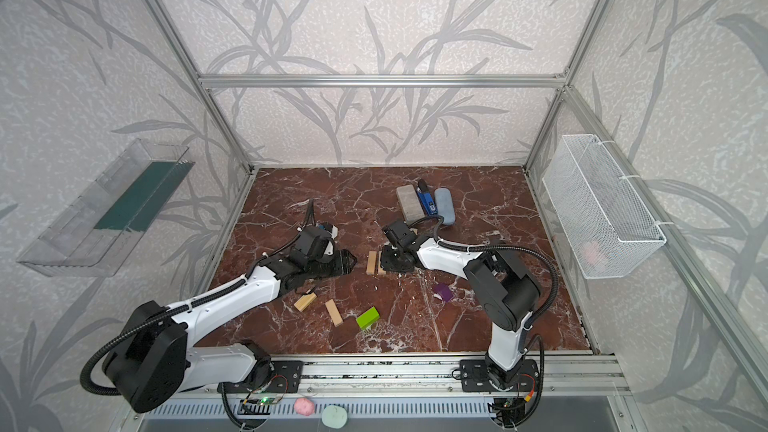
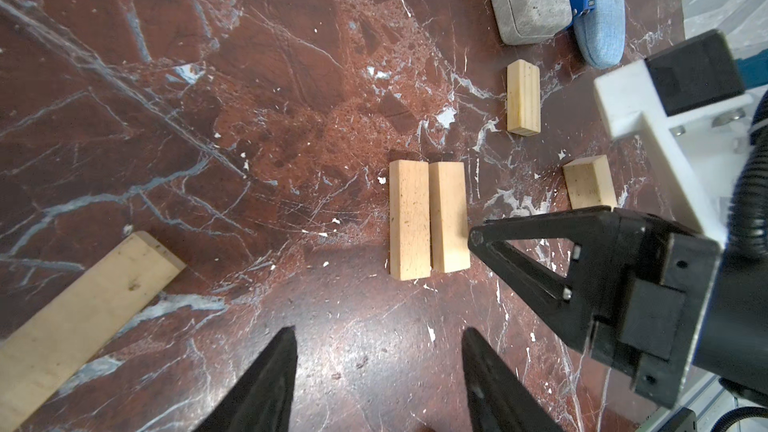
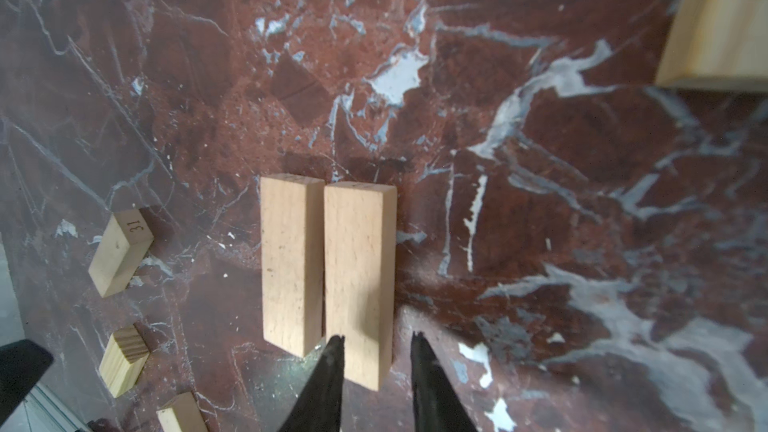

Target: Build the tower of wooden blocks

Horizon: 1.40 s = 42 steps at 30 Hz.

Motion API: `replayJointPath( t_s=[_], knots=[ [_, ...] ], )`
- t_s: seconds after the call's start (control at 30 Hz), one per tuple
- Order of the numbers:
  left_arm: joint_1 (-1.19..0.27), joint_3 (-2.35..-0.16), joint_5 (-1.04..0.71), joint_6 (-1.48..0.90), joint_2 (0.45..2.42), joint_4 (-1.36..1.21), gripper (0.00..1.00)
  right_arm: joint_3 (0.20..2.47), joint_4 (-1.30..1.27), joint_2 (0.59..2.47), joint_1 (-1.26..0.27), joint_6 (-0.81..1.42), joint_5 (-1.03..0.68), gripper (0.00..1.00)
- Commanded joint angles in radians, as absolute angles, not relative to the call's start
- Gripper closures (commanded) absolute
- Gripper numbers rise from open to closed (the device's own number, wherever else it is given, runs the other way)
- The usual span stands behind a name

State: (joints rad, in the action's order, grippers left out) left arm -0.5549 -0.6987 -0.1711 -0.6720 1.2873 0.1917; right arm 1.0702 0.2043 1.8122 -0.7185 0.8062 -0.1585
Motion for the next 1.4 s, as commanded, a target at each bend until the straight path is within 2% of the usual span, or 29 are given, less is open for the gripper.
replayJointPath(
  t_s=[0.0,0.77,1.37],
  knots=[
    [-0.55,-0.734,-0.183,-0.658,1.295,0.189,0.38,1.057,0.172,1.826,-0.712,0.817,-0.175,0.74],
    [-0.55,-0.735,-0.182,-0.655,1.311,0.189,0.38,1.045,0.118,1.863,-0.701,0.835,-0.206,0.81],
    [-0.55,-0.732,-0.172,-0.652,1.308,0.193,0.38,1.046,0.086,1.879,-0.708,0.862,-0.227,0.82]
  ],
)
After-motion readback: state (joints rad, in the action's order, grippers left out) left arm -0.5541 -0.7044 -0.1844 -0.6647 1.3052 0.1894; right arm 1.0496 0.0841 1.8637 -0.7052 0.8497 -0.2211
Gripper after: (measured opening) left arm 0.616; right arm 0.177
